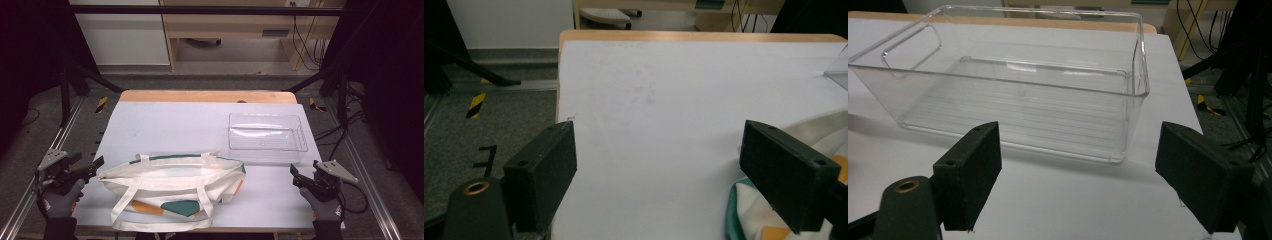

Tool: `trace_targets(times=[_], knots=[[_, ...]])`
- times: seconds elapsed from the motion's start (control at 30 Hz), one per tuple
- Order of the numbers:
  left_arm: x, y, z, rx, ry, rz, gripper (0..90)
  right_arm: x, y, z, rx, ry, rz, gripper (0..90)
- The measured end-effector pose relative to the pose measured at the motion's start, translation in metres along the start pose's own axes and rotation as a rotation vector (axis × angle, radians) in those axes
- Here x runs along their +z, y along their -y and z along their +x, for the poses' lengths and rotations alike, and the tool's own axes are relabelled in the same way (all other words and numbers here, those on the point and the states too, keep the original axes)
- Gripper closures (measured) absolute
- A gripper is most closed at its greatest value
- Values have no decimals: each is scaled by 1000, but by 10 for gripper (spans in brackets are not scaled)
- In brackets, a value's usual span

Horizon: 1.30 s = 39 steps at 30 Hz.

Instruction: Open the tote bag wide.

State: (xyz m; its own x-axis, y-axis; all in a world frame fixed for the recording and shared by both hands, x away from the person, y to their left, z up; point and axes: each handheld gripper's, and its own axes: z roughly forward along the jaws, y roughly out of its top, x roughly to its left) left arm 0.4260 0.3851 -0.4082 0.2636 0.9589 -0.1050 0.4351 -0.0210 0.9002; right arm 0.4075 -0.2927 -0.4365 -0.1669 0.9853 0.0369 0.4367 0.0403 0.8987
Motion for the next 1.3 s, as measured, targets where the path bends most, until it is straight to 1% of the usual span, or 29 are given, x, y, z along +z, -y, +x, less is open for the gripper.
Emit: trace_targets(times=[0.07,0.13,0.2,0.23,0.27,0.3,0.33,0.4,0.43,0.47,0.5,0.53,0.57,0.6,0.63,0.73,0.77,0.87,0.9,1.03,1.17,1.3], knots=[[-3,-3,-3,-1,4,-10,154,-2,-2,1,1,-11,-5,194],[-4,-4,-4,-2,8,-17,155,-3,-2,2,0,-11,-8,201],[-10,-8,-7,-10,23,-38,164,-6,-5,5,9,-33,-1,217],[-10,-8,-7,-10,23,-38,168,-6,-5,5,9,-33,-1,217],[-14,-11,-9,-5,32,-52,174,-7,-8,7,8,-49,-1,235],[-14,-11,-9,-5,32,-52,177,-7,-9,9,4,-58,-2,242],[-16,-13,-9,-5,34,-59,177,-7,-9,9,4,-58,-2,242],[-21,-17,-10,-14,48,-78,185,-9,-13,14,-11,-71,-5,258],[-25,-19,-12,-31,65,-89,196,-11,-16,18,-19,-85,-10,271],[-25,-19,-12,-31,65,-89,199,-11,-16,18,-19,-85,-10,271],[-26,-20,-15,-30,76,-91,204,-12,-18,23,-25,-102,-10,282],[-26,-20,-15,-30,76,-91,206,-12,-18,23,-25,-102,-10,282],[-26,-22,-19,-19,87,-89,211,-12,-20,29,-38,-114,-8,289],[-26,-22,-19,-19,87,-89,219,-12,-22,32,-47,-119,-7,291],[-27,-22,-20,-9,94,-86,219,-12,-22,32,-47,-119,-7,291],[-28,-24,-26,-2,117,-85,228,-13,-27,40,-60,-142,-10,298],[-28,-25,-28,-1,119,-86,229,-14,-29,43,-66,-151,-12,299],[-30,-25,-35,18,128,-80,237,-16,-35,49,-77,-175,-17,300],[-30,-26,-37,33,129,-78,242,-17,-38,51,-84,-183,-21,301],[-29,-26,-47,71,148,-50,251,-22,-51,61,-81,-236,-46,312],[-25,-25,-57,105,163,-11,257,-23,-64,78,-101,-287,-62,317],[-19,-22,-62,146,144,43,273,-18,-71,97,-134,-331,-51,322]])
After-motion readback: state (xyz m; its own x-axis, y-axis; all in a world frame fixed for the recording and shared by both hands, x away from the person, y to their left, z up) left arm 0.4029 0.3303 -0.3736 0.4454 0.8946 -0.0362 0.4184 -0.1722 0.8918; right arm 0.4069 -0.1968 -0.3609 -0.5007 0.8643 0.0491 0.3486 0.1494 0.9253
